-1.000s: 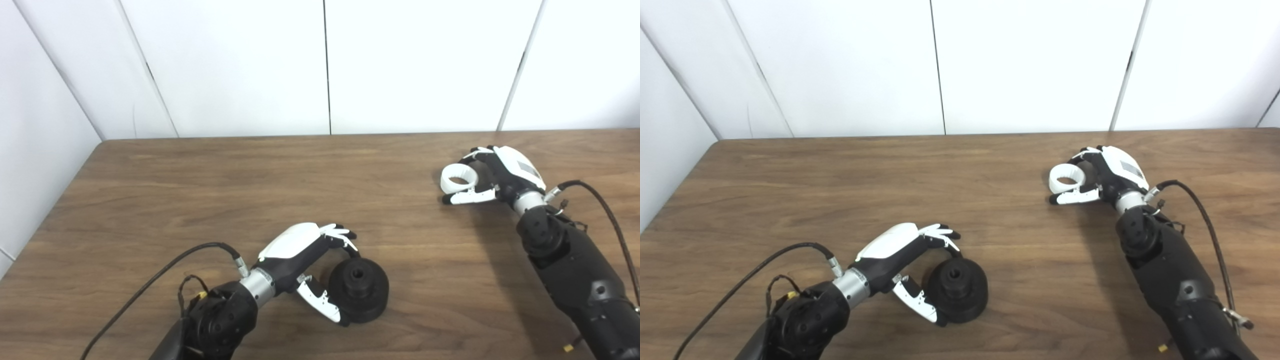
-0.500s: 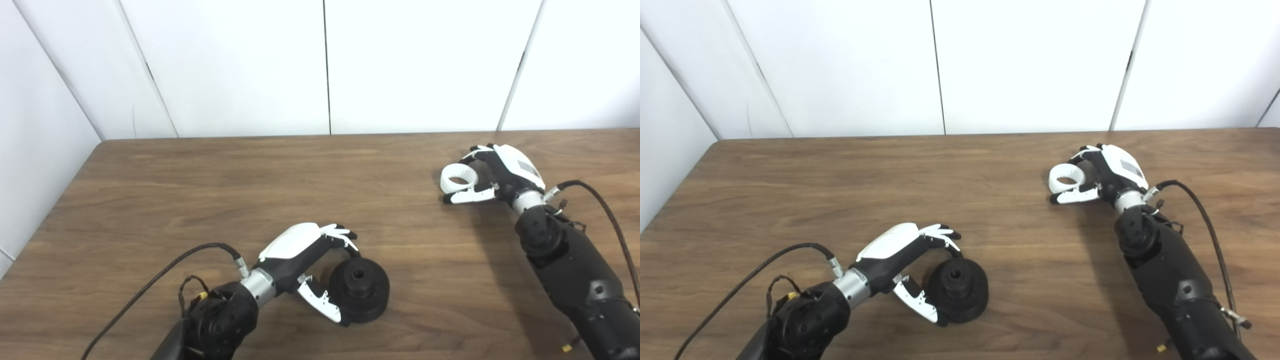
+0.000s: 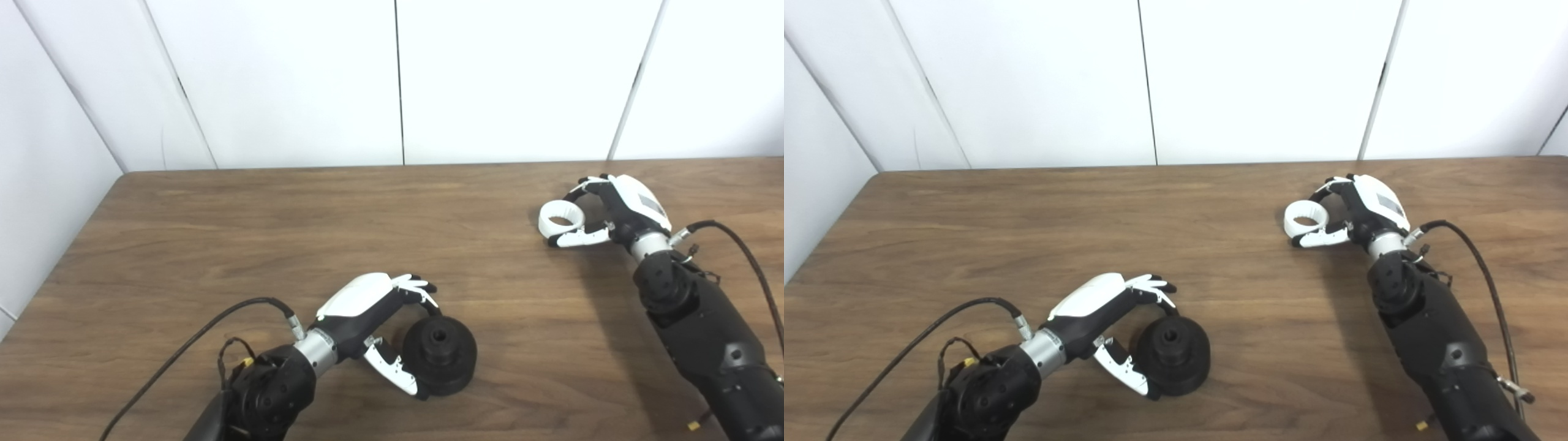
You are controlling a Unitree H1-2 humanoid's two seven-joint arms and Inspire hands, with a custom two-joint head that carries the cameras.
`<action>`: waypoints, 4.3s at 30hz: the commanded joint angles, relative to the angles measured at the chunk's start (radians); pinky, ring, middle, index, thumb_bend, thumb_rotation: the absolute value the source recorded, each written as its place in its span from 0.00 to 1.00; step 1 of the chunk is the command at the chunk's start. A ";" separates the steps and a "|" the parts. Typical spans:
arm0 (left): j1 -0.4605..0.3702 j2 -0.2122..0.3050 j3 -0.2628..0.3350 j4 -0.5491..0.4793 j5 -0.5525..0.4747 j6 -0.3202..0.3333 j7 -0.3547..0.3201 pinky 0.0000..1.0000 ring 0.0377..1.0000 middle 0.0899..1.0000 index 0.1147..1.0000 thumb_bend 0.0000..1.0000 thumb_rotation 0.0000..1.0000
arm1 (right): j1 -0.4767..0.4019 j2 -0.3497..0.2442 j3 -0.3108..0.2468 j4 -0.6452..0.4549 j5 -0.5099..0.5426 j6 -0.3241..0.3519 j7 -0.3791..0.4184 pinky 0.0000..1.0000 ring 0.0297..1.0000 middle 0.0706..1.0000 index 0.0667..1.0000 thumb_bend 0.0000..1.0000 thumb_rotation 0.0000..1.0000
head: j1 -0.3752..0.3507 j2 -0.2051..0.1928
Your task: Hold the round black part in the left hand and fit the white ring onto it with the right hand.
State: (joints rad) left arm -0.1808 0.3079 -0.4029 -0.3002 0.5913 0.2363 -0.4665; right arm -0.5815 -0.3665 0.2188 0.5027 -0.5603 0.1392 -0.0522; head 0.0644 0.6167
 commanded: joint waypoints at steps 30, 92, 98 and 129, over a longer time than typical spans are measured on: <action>-0.008 0.000 -0.005 -0.008 0.005 0.005 -0.004 0.87 0.97 0.90 0.54 0.91 0.24 | -0.035 -0.009 -0.023 -0.030 0.027 -0.050 -0.045 0.91 0.96 0.85 0.45 0.52 0.15 | 0.003 -0.001; -0.012 -0.008 -0.002 0.041 0.023 -0.040 0.035 0.95 0.96 0.88 0.53 0.92 0.24 | 0.312 0.001 -0.040 -0.960 0.114 0.238 0.384 0.88 0.94 0.85 0.45 0.52 0.16 | -0.013 -0.003; -0.014 -0.006 -0.007 0.047 0.034 -0.054 0.043 1.00 0.96 0.87 0.52 0.93 0.25 | 0.338 0.014 -0.019 -1.001 0.112 0.245 0.403 0.86 0.94 0.85 0.45 0.52 0.16 | -0.012 -0.002; -0.018 -0.014 -0.013 0.045 0.049 -0.047 0.041 0.99 0.96 0.88 0.53 0.93 0.26 | 0.340 0.080 0.085 -1.029 0.082 0.255 0.458 0.88 0.96 0.86 0.45 0.52 0.16 | -0.009 0.010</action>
State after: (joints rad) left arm -0.1778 0.2877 -0.4153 -0.2546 0.6212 0.1927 -0.4251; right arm -0.2044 -0.2977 0.3089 -0.5088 -0.4786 0.4105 0.4124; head 0.0537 0.6243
